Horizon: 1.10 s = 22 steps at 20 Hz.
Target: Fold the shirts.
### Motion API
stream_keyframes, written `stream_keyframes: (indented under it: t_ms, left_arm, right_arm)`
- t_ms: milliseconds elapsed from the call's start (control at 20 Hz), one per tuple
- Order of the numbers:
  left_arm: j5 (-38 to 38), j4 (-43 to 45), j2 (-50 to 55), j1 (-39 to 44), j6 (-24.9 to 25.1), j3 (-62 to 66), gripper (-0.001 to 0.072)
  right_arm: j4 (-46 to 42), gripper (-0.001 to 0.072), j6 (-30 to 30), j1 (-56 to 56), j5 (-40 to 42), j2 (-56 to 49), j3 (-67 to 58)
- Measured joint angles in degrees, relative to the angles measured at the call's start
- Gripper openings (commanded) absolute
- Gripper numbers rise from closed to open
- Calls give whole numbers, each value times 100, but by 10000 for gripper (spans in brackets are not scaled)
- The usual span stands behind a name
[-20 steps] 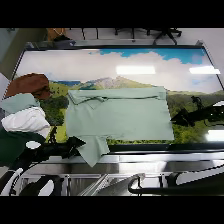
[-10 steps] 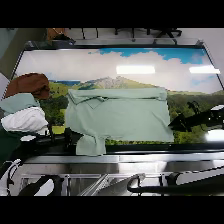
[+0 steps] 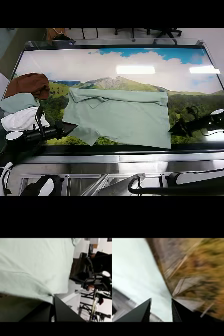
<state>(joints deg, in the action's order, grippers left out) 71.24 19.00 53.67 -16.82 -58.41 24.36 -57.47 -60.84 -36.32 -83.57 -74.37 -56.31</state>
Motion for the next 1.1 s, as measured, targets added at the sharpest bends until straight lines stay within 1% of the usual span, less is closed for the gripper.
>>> stream_keyframes:
  t_ms: [50,100,300,600,800,850,900,950,1100]
  left_arm:
    - [15,31,-17,28,-2,7,20]
    - [17,85,-31,52,-2,13,20]
    - [17,188,-57,96,-2,26,20]
    - [61,245,-61,109,44,26,20]
    - [79,247,-61,109,87,26,20]
    - [79,245,-63,109,101,28,20]
    - [81,247,-61,109,109,28,20]
    - [81,245,-63,109,114,28,20]
    - [81,247,-63,46,155,31,20]
  right_arm:
    - [-26,457,-2,-101,157,138,-83]
    - [-105,483,-7,-192,256,269,-131]
    - [-120,484,-142,-396,98,695,-24]
    - [-205,481,-201,-450,190,861,813]
    - [-7,477,-177,-297,199,890,1351]
    - [52,436,-142,-254,251,892,1414]
    - [127,339,-87,-223,334,894,1460]
    - [267,309,-13,-199,472,890,1499]
    - [673,309,192,-162,782,885,1506]
